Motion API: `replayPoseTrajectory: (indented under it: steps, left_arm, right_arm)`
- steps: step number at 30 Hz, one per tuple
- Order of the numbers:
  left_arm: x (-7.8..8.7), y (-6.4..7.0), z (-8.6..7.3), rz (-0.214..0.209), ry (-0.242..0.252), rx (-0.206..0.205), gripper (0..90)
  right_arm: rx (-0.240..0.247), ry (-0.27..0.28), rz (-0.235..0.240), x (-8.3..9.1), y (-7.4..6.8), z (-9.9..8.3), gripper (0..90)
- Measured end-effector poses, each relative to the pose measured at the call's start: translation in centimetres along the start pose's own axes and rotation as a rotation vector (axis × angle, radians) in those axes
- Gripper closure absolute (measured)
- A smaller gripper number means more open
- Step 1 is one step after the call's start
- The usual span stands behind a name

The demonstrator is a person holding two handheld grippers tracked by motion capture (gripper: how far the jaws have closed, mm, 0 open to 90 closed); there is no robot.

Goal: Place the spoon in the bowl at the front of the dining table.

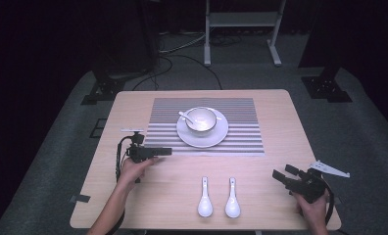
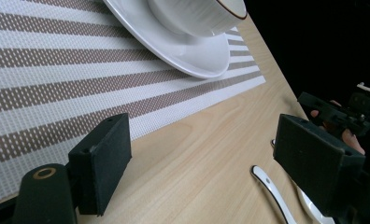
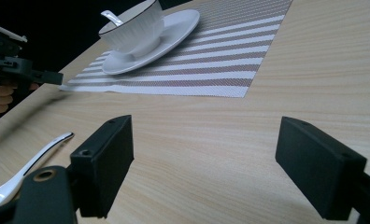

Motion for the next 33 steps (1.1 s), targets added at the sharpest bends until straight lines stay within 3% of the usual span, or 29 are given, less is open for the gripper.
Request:
replayPoseTrajectory:
  steps: [33]
  left_arm:
    - [0.7,1.4,-2.9,-0.009,-0.023,-0.048,17.8]
  right_arm:
    - [0.002,-0.003,-0.003,0.0,0.0,0.0,18.3]
Point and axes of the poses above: each handheld gripper's, and its own axes: x roughly backward along the jaws, z roughly out of its top, y roughly to its right, the point moved 3 cm from there along -x, roughly forward along the jaws, and after that the axes turned 1 degree about -x, right-handed, at the moved point
